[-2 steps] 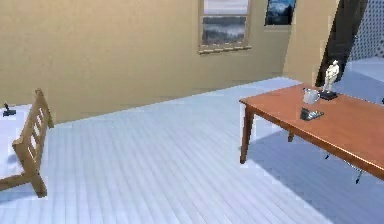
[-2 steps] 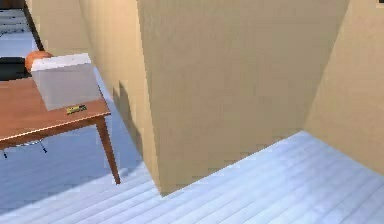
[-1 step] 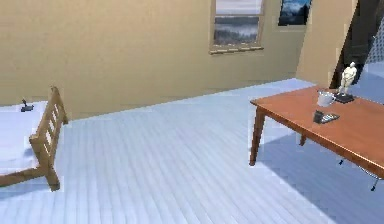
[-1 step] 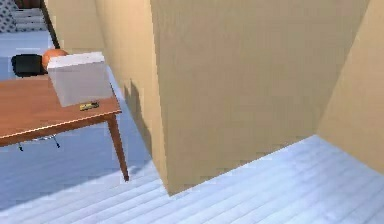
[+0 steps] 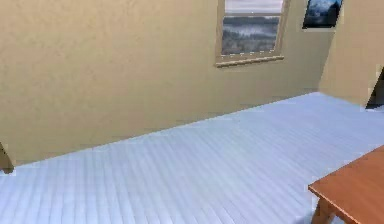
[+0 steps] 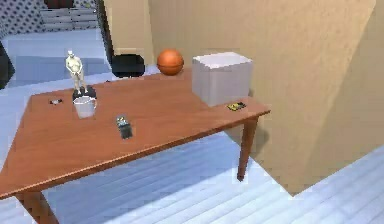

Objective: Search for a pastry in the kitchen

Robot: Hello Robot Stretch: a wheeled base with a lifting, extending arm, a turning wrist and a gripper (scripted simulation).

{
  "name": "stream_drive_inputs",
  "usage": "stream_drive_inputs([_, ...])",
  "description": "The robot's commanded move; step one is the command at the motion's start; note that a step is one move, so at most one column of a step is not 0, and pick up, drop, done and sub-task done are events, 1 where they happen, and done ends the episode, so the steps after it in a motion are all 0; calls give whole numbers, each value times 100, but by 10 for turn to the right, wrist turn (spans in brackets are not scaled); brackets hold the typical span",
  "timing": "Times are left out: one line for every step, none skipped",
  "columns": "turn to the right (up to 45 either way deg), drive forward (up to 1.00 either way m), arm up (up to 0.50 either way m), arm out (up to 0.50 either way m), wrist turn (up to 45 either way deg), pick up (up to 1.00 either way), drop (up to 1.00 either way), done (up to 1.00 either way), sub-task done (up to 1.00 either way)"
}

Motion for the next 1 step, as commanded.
stream_drive_inputs([0, 65, 0, 0, 0, 0, 0, 0, 0])
